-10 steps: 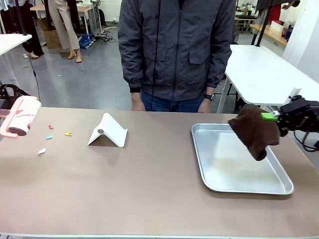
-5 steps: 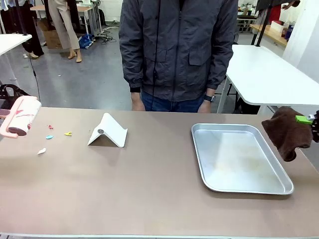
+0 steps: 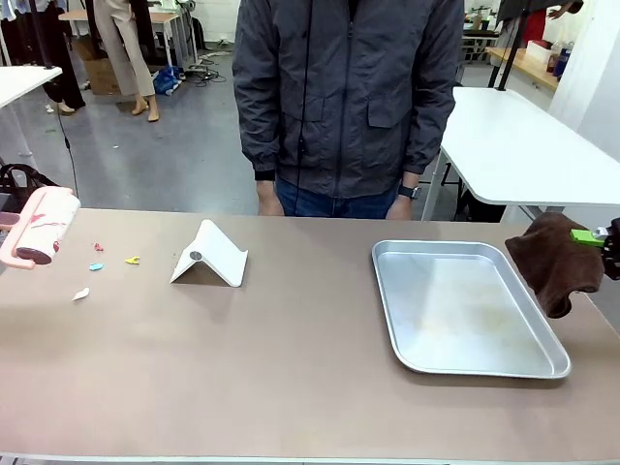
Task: Clean the surface of the table.
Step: If a person points to the right, clean the right side of the table with your right hand, and if they point to the left, clean the left side with your left hand, then clean the area not pointed to by the person.
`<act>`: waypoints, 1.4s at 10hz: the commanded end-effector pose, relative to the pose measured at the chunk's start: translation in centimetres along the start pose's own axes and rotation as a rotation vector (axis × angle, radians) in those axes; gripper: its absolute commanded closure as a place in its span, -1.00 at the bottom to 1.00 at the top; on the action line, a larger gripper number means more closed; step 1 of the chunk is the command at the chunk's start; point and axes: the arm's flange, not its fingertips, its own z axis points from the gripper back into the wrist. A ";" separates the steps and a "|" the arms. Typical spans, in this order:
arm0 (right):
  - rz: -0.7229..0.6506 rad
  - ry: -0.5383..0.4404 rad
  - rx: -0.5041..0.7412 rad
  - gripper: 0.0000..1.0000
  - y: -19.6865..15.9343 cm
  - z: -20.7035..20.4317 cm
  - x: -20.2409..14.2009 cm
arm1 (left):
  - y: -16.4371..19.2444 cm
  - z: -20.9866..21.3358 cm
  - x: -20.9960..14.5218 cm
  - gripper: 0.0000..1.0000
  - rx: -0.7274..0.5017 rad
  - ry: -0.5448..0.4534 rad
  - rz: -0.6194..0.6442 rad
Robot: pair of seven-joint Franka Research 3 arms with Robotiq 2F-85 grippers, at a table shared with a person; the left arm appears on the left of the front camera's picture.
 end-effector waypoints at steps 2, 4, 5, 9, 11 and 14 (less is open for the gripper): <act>0.003 -0.006 0.027 0.81 0.4 0.2 0.0 | -0.6 -0.4 -0.2 1.00 -0.001 -0.007 0.009; 0.003 -0.006 0.027 0.81 0.4 0.2 0.0 | -0.6 -0.4 -0.2 1.00 -0.001 -0.007 0.009; 0.003 -0.006 0.027 0.81 0.4 0.2 0.0 | -0.6 -0.4 -0.2 1.00 -0.001 -0.007 0.009; 0.003 -0.006 0.027 0.81 0.4 0.2 0.0 | -0.6 -0.4 -0.2 1.00 -0.001 -0.007 0.009; 0.003 -0.006 0.027 0.81 0.4 0.2 0.0 | -0.6 -0.4 -0.2 1.00 -0.001 -0.007 0.009; 0.003 -0.006 0.027 0.81 0.4 0.2 0.0 | 0.0 0.0 0.0 0.55 0.000 0.000 0.000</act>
